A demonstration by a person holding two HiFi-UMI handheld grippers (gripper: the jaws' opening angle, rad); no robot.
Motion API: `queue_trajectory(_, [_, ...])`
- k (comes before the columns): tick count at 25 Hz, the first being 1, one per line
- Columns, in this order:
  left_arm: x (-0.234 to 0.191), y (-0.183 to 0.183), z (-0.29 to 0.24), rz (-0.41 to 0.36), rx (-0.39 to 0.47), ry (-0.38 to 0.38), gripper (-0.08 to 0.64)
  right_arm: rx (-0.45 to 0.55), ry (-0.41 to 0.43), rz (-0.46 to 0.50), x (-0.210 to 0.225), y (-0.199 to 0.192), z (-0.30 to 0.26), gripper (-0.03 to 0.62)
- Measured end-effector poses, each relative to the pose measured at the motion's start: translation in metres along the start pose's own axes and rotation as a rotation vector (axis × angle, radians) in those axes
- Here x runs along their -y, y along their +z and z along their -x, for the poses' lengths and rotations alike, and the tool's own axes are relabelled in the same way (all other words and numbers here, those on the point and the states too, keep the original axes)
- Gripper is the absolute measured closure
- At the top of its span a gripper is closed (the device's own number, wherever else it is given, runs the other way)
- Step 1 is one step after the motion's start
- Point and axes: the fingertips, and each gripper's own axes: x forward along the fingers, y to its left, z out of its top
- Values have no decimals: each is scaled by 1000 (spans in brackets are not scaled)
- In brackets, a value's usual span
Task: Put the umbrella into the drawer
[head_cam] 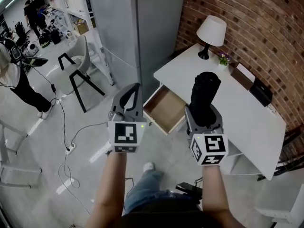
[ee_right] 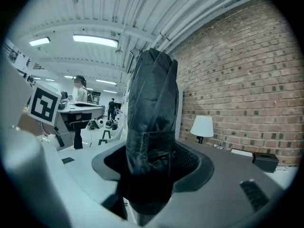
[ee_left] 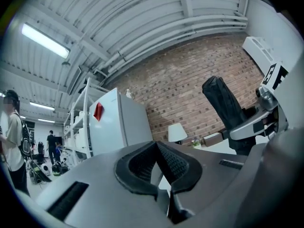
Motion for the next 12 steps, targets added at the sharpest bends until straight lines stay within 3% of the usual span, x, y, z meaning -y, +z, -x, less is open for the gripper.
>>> queue_trajectory(6, [-33,-58,-72,44,-64,-46,558,-112,10,-38,2,-45,-96,344])
queue_trajectory(12, [-37,-134,-109,89,-181,-80,558,-276,78,-98,-14,-128,-165,342])
